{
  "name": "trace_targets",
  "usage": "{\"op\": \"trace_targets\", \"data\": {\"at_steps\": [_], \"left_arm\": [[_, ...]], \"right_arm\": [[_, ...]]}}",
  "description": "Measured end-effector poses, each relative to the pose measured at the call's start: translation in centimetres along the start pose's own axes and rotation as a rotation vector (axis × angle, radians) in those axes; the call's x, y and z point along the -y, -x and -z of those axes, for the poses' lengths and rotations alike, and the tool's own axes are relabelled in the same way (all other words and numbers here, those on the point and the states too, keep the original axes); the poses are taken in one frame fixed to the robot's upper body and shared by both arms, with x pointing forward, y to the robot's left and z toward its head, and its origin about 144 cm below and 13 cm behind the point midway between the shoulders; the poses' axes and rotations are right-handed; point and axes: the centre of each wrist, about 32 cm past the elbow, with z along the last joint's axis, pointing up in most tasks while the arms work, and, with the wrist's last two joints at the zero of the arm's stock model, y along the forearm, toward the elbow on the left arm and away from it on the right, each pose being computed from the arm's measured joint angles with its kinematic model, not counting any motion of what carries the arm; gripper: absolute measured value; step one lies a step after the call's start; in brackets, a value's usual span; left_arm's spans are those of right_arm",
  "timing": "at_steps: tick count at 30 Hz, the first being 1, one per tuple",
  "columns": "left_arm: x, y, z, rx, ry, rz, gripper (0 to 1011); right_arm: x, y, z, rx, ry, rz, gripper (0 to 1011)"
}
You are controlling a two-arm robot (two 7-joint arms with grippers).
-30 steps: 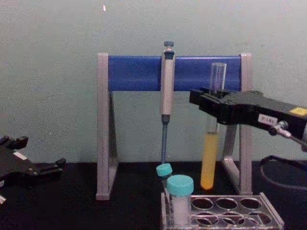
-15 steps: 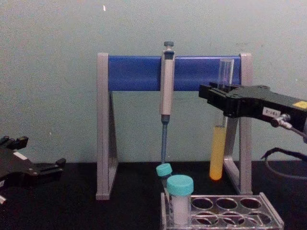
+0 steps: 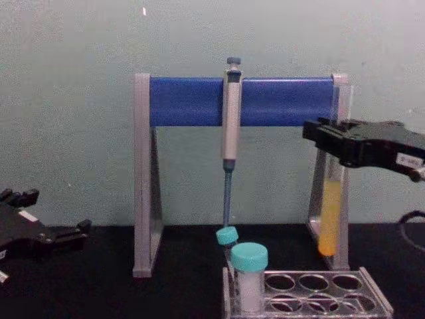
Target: Pick up the test tube from the test tube rack, shake it, then place it back into the test tube rack.
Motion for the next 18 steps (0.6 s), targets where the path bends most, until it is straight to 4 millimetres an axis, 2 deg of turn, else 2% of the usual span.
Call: {"op": "trace_targets", "data": {"at_steps": [9,16,18], "left_arm": [[0.0,0.0,0.0,0.0,0.0,0.0,1001],[0.0,0.0,0.0,0.0,0.0,0.0,1001],[0.0,0.0,0.0,0.0,0.0,0.0,1001]], "right_arm": [[1.7,1.4,0.0,-0.012,0.012,-0.042,233],[0.9,2.4,0.2,-0.032,0.0,-0.099,233],[0.2,2.4,0.3,-0.036,-0.009,-0.105,233]]}}
